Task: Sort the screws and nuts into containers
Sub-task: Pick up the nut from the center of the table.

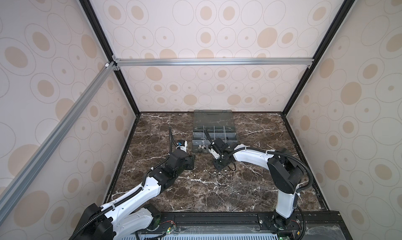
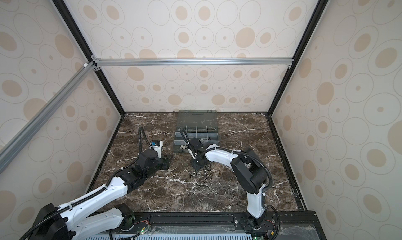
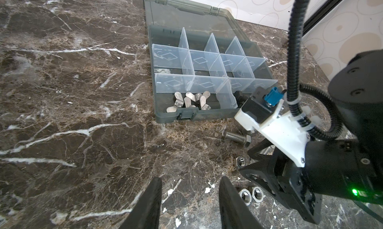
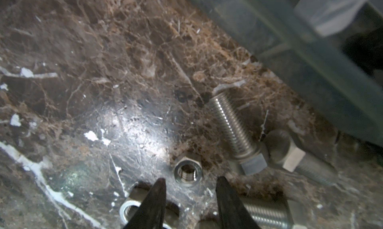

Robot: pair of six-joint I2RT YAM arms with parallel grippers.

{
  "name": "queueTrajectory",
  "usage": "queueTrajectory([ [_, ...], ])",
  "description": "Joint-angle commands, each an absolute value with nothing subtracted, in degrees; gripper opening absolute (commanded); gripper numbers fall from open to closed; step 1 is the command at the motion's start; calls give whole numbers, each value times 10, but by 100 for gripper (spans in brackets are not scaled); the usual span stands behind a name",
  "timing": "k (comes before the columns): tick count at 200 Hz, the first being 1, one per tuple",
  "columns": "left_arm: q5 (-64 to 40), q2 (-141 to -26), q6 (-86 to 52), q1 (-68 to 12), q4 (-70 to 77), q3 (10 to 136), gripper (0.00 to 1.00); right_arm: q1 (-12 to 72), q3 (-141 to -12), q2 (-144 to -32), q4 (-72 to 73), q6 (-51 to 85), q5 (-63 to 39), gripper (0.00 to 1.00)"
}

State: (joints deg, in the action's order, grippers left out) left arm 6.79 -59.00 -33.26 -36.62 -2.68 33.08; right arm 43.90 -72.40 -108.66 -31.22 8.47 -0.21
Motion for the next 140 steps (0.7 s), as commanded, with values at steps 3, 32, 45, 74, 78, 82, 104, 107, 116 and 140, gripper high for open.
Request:
queueTrajectory([
  [3, 75, -580, -343, -362, -38, 332, 45, 437, -741, -1102, -323, 74, 0, 40],
  [32, 75, -578, -343, -362, -40, 333, 45, 436, -744, -1107, -320, 72, 1, 36],
  [45, 75, -578, -343, -362, -40, 334, 45, 436, -746, -1110, -321, 73, 1, 35],
  [74, 74, -579, -342, -362, -40, 337, 45, 435, -749, -1115, -321, 72, 2, 33],
  [78, 74, -579, -342, -362, -40, 337, 45, 436, -749, -1115, -321, 72, 2, 32],
  [82, 74, -579, -341, -362, -39, 337, 45, 436, -749, -1116, -321, 72, 2, 32],
  [104, 72, -581, -341, -362, -38, 337, 45, 435, -752, -1119, -323, 71, 2, 30],
  [107, 72, -582, -341, -361, -38, 337, 45, 436, -752, -1120, -323, 71, 2, 30],
  [116, 72, -582, -341, -361, -37, 337, 45, 435, -754, -1121, -324, 71, 3, 29],
  [140, 72, -582, -341, -362, -37, 337, 45, 435, -758, -1126, -328, 70, 5, 26],
])
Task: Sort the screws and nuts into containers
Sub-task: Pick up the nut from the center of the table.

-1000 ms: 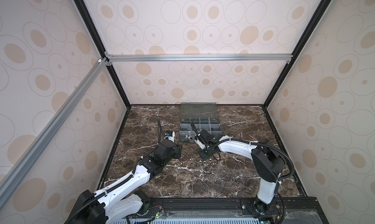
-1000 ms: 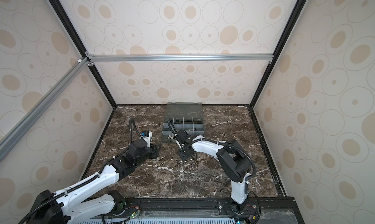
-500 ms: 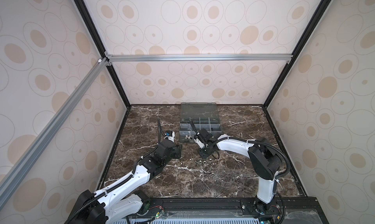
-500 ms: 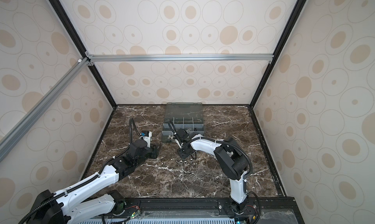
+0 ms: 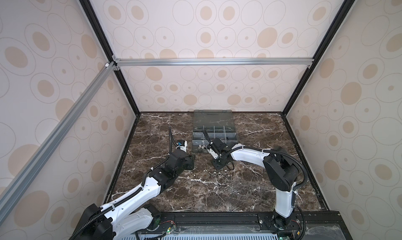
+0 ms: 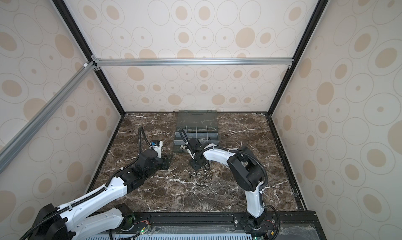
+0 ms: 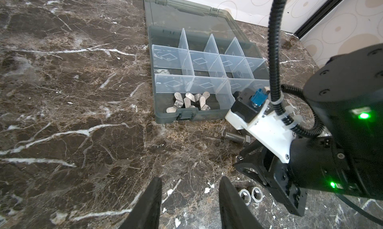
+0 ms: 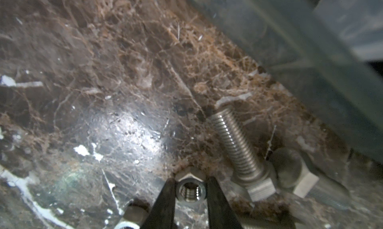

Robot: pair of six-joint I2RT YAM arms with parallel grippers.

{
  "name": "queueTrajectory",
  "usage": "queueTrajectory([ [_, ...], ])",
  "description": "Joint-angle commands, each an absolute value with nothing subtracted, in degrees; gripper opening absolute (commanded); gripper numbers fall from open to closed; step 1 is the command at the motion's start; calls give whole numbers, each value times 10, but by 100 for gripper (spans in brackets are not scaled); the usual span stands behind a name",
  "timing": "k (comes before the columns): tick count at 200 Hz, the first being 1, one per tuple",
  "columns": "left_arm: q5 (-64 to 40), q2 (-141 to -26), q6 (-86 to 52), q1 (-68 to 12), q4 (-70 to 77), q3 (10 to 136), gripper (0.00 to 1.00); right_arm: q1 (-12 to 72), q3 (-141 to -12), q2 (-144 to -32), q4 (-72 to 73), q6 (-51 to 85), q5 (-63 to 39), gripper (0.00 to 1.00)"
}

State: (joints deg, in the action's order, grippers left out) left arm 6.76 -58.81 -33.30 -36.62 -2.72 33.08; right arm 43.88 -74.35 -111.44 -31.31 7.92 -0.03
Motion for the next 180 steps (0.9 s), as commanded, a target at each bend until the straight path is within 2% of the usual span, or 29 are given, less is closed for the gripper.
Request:
queueTrajectory([
  [1, 72, -582, -341, -362, -37, 337, 45, 435, -758, -1126, -328, 70, 4, 26],
  [49, 72, -581, -342, -362, -37, 336, 45, 436, -753, -1123, -328, 74, 3, 22],
  [180, 72, -578, -343, -362, -30, 329, 45, 428, -773, -1070, -337, 83, -7, 20],
])
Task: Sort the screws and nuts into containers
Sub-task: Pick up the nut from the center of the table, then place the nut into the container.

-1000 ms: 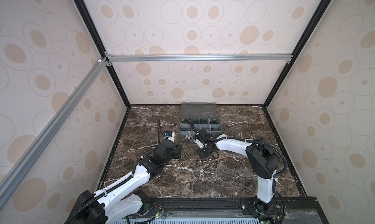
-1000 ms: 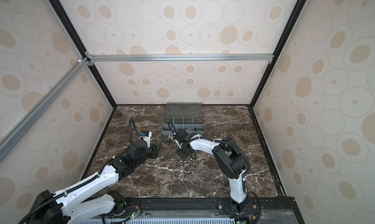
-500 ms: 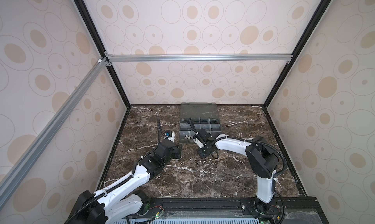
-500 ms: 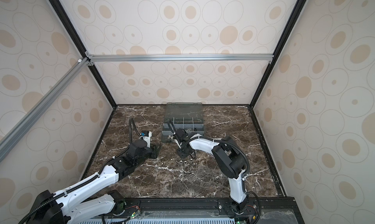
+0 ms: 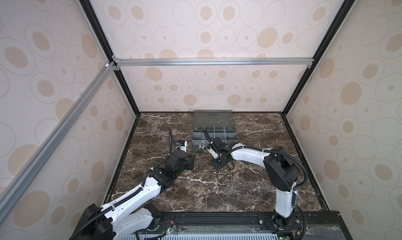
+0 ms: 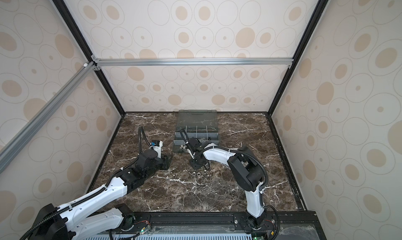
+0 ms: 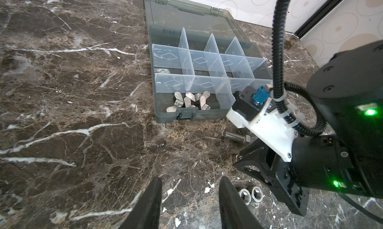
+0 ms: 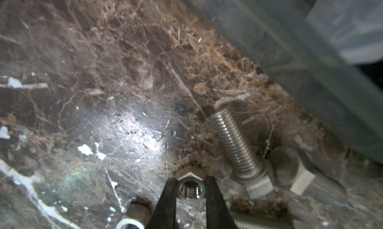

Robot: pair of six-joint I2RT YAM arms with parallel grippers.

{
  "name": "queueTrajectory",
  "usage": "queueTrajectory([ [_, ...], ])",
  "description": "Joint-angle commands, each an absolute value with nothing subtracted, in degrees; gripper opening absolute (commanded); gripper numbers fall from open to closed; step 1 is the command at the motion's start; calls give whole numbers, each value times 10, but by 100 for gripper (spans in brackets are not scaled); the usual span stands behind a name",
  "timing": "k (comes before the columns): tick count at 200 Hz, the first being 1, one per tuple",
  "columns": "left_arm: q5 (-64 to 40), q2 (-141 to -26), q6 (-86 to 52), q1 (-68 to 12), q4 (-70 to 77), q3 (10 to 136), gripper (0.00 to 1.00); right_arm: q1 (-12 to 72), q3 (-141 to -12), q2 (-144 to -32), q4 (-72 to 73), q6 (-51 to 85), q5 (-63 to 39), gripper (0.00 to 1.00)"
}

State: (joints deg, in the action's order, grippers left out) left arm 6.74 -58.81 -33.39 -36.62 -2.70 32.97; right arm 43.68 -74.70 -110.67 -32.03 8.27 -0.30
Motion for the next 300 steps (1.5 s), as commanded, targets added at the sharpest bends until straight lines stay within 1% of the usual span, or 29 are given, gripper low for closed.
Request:
queueTrajectory([
  [1, 72, -578, -343, -362, -30, 329, 45, 428, -773, -1069, -337, 83, -7, 20],
  [43, 62, -578, -347, -362, -23, 329, 46, 403, -815, -1043, -357, 84, -6, 20],
  [73, 58, -579, -349, -361, -18, 323, 46, 376, -851, -1047, -354, 94, -2, 19],
  [116, 57, -583, -347, -362, -17, 332, 45, 338, -936, -1107, -367, 122, 6, 19],
  [191, 57, -558, -361, -361, -19, 312, 45, 307, -1065, -1226, -405, 157, 19, 19],
  [225, 54, -548, -365, -362, -20, 305, 45, 304, -1083, -1250, -415, 168, 22, 19],
  [278, 49, -543, -371, -362, -15, 298, 45, 297, -1086, -1258, -415, 177, 23, 20],
  [300, 48, -544, -372, -362, -14, 297, 45, 294, -1089, -1263, -416, 178, 17, 22],
])
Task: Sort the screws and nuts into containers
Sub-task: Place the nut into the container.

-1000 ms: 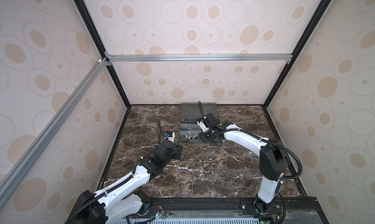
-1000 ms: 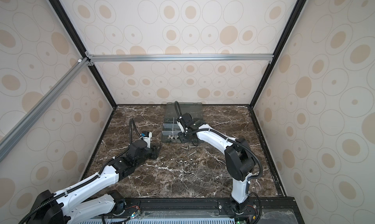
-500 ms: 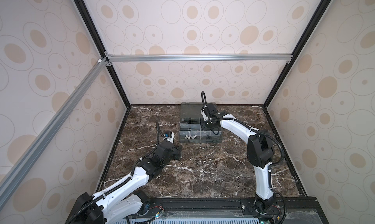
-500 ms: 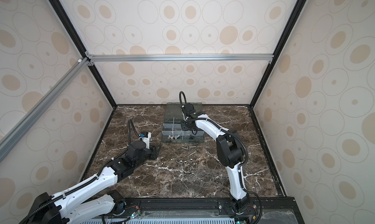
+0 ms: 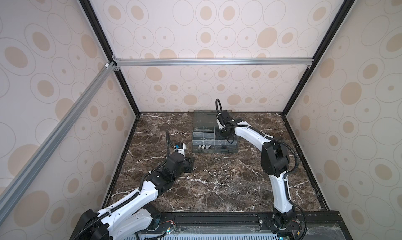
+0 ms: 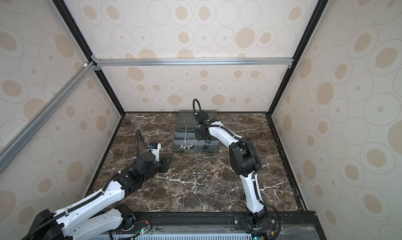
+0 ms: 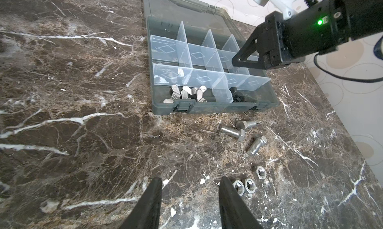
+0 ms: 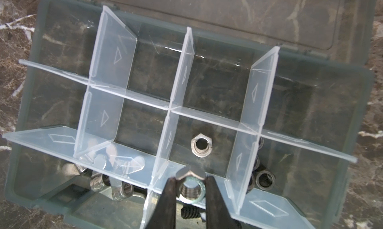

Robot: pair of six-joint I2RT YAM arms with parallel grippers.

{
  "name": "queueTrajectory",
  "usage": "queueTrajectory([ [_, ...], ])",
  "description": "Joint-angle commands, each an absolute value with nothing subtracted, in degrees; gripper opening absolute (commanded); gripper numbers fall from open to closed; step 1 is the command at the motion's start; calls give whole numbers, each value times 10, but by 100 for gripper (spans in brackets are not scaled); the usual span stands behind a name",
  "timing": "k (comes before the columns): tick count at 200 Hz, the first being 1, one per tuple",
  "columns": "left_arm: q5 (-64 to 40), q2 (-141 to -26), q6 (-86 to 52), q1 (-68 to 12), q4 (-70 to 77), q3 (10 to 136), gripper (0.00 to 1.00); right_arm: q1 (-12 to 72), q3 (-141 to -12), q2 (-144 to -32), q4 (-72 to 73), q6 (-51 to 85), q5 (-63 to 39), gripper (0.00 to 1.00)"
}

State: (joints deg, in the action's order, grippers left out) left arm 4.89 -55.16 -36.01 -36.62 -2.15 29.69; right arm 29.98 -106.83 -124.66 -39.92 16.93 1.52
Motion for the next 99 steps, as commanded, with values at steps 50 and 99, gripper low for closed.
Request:
queueTrajectory([
  [50, 47, -542, -372, -361, -14, 297, 45, 290, -1102, -1270, -427, 180, 13, 34],
  [99, 46, -542, -373, -361, -12, 296, 45, 290, -1093, -1257, -427, 180, 13, 39],
])
